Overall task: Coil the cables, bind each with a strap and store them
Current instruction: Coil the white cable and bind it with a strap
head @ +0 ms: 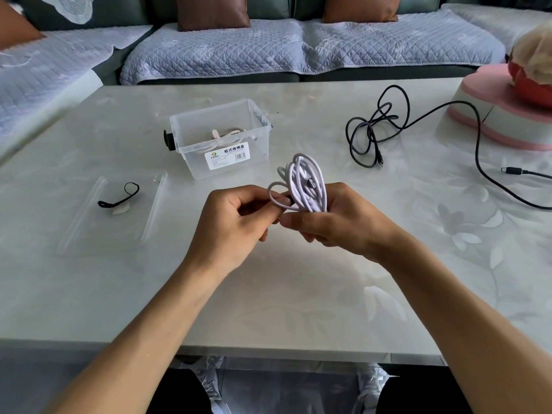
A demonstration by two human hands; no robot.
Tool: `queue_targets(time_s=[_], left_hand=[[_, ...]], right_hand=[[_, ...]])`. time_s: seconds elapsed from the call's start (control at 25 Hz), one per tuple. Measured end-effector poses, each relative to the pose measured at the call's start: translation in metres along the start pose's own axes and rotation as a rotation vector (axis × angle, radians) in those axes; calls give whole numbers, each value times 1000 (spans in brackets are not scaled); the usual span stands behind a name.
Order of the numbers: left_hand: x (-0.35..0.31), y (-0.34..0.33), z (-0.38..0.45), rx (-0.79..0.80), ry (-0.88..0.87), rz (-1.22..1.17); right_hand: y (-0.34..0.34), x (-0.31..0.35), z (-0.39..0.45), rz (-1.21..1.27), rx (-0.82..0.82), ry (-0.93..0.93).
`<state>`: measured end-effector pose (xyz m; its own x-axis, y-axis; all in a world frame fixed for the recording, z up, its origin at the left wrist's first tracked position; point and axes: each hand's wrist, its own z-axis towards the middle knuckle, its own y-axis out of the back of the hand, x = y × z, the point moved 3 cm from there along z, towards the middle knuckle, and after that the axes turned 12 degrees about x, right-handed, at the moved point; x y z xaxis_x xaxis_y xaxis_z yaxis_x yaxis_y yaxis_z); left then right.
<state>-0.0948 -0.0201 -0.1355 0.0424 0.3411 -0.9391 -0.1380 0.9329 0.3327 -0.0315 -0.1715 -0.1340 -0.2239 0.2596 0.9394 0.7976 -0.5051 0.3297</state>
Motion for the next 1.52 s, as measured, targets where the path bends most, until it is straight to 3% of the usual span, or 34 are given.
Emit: queue_targets(time_s=[0.2, 0.52, 0.76, 0.88, 1.04, 1.2, 1.32, 1.52], left_hand=[[3, -3, -1, 37, 95, -25], [7, -5, -2, 56, 188, -36], [8, -6, -1, 60, 131, 13], [8, -5, -2, 24, -57, 247], [9, -8, -6, 4, -358, 529], [13, -11, -10, 109, -629, 783], [20, -9, -17, 217, -605, 690], [36, 18, -9, 182, -397, 301]], right_hand=[[9, -9, 3, 215, -73, -47], [9, -17, 7, 224, -202, -223], [12, -20, 9, -191, -290, -269], [8, -23, 9, -384, -272, -277], [8, -26, 9, -424, -137, -354], [-5, -20, 11, -856, -44, -386], [-17, -12, 11, -1059, -15, -318], [-24, -9, 7, -1133, -20, -269]])
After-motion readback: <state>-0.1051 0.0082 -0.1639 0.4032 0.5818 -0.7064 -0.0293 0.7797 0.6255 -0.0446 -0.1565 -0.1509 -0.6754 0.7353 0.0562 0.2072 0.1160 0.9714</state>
